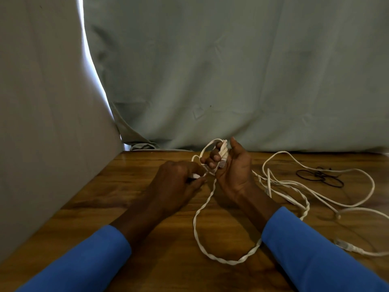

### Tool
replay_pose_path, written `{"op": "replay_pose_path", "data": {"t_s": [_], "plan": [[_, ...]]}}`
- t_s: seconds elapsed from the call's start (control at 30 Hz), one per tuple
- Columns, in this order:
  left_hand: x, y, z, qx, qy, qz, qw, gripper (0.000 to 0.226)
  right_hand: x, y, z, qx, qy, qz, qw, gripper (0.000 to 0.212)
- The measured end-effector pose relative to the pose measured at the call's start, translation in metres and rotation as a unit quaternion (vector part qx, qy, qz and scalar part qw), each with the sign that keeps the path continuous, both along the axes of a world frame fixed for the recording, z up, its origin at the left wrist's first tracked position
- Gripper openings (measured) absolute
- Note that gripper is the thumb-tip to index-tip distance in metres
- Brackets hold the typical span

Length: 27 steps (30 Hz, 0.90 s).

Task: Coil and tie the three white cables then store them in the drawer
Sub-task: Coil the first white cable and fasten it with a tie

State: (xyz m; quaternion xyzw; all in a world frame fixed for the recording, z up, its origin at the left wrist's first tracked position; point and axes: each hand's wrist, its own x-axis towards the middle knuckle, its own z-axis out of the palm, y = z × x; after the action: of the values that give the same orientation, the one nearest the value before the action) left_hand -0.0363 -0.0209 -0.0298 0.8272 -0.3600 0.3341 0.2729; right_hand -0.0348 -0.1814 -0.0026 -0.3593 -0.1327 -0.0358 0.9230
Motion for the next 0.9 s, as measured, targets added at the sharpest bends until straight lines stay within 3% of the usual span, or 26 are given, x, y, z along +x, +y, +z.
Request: {"op": "replay_pose_path", "data": {"t_s": [0.2, 0.63, 0.8, 0.9], "plan": [[-0.002, 0.004, -0.002, 0.011, -0.042, -0.054, 0.998, 0.007, 0.002, 0.013, -0.01, -0.096, 0.066, -0.048, 0.992, 0.047], [-0.001, 0.004, -0.003, 0.017, -0.198, -0.006, 0.98, 0.025, -0.007, 0.022, -0.016, -0.073, 0.109, 0.019, 0.991, 0.037], [-0.001, 0.007, -0.001, -0.017, -0.144, 0.005, 0.989, 0.037, -0.012, 0.026, -0.015, -0.058, 0.091, 0.046, 0.993, 0.039], [-0.008, 0.003, 0.0, -0.111, -0.06, -0.008, 0.992, 0.041, -0.017, 0.028, -0.01, -0.023, 0.079, 0.061, 0.995, 0.047]]}}
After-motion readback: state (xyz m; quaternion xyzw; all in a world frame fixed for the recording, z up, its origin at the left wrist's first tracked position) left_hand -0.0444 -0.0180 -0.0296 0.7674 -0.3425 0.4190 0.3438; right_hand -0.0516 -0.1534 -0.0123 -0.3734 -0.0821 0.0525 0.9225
